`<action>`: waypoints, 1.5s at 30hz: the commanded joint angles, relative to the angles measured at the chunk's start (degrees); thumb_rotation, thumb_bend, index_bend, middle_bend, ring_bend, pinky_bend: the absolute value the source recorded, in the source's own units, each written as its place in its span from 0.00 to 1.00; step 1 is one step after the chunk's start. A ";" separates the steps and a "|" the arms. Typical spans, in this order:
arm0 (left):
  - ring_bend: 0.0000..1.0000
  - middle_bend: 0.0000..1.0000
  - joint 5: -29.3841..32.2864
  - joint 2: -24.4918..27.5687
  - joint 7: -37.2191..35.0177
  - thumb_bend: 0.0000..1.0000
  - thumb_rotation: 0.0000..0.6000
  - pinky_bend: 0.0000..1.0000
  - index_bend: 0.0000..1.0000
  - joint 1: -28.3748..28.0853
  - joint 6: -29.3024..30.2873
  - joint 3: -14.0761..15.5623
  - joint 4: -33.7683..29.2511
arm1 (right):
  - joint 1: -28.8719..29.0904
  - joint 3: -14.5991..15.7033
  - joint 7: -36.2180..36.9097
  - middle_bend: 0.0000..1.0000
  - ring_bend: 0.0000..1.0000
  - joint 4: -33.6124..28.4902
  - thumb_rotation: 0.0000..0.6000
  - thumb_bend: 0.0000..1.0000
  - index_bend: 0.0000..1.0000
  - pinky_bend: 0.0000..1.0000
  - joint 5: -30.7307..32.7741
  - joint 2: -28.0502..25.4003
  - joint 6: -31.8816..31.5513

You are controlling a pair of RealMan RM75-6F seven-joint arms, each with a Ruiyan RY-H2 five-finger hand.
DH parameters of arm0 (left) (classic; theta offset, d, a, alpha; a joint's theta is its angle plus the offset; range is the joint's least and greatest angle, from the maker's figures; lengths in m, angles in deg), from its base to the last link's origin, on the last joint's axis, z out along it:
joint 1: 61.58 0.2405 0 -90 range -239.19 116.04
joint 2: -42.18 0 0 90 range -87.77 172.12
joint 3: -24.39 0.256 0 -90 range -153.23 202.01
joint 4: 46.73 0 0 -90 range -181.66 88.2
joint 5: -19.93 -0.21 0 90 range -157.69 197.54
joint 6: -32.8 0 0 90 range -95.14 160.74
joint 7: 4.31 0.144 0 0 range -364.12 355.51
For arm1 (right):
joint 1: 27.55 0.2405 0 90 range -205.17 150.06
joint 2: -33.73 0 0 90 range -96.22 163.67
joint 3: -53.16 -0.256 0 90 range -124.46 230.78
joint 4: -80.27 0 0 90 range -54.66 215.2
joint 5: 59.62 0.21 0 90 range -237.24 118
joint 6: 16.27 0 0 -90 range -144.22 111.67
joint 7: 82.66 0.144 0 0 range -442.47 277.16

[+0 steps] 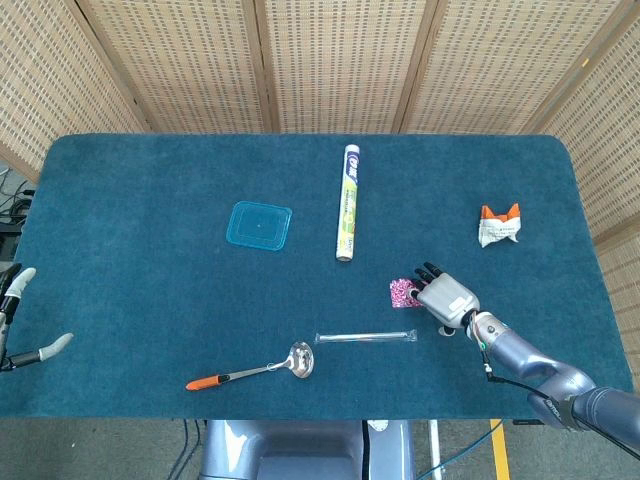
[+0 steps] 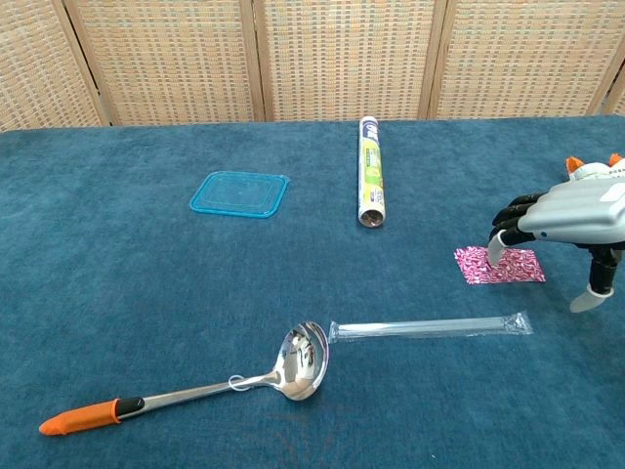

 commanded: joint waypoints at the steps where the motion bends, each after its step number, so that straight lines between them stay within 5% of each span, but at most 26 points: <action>1: 0.00 0.00 0.06 -0.04 -0.09 0.00 0.34 0.00 0.02 0.00 -0.08 0.01 0.12 | 0.24 0.12 -0.09 0.18 0.00 0.31 1.00 0.21 0.22 0.00 0.16 0.57 0.43; 45: 0.00 0.00 0.08 -0.21 1.30 0.00 0.34 0.00 0.02 -0.58 -0.39 -0.22 -0.75 | -3.86 2.54 -0.53 0.18 0.00 2.79 1.00 0.21 0.22 0.00 2.87 -2.53 -1.36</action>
